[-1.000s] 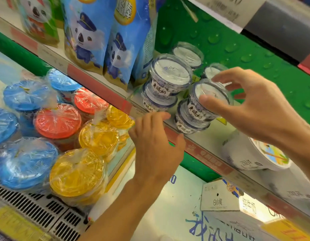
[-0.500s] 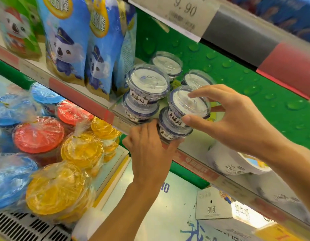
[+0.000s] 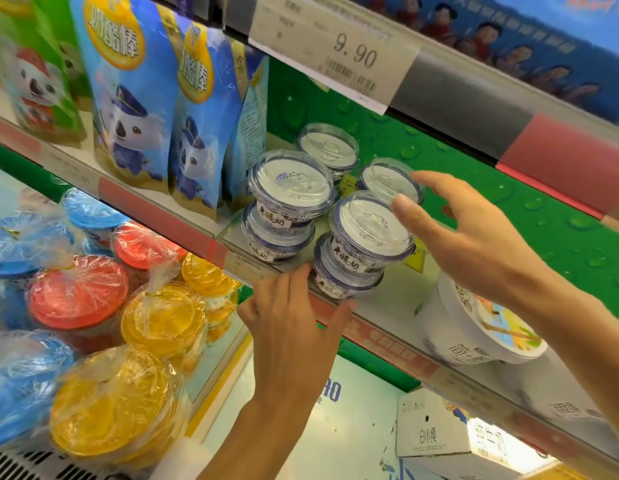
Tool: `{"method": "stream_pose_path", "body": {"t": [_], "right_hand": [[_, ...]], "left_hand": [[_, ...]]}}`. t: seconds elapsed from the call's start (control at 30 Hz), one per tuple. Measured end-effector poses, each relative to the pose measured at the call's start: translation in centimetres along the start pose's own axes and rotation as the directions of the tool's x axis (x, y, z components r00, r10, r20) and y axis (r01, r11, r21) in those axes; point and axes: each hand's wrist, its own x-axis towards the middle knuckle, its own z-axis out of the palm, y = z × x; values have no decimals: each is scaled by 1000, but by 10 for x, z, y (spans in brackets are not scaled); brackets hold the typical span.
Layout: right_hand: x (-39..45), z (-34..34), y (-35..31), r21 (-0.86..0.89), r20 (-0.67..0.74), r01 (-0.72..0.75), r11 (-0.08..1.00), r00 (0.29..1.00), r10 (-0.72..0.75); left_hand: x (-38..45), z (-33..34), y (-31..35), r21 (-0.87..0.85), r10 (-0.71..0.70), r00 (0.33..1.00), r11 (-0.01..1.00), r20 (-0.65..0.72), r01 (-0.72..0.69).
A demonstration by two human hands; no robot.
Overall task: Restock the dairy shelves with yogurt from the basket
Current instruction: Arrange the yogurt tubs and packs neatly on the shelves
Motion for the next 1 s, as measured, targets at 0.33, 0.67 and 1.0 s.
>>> {"method": "stream_pose_path", "body": {"t": [0.33, 0.67, 1.0], "right_hand": [[11, 10, -6, -21, 122, -37, 999, 992, 39], [21, 3, -21, -58, 54, -28, 998, 998, 31], [80, 13, -84, 98, 342, 60, 993, 935, -90]], "left_hand": [[-1, 1, 2, 9, -31, 999, 999, 14, 31], [1, -20, 6, -85, -58, 998, 994, 38, 62], [30, -58, -10, -136, -126, 991, 983, -36, 120]]}}
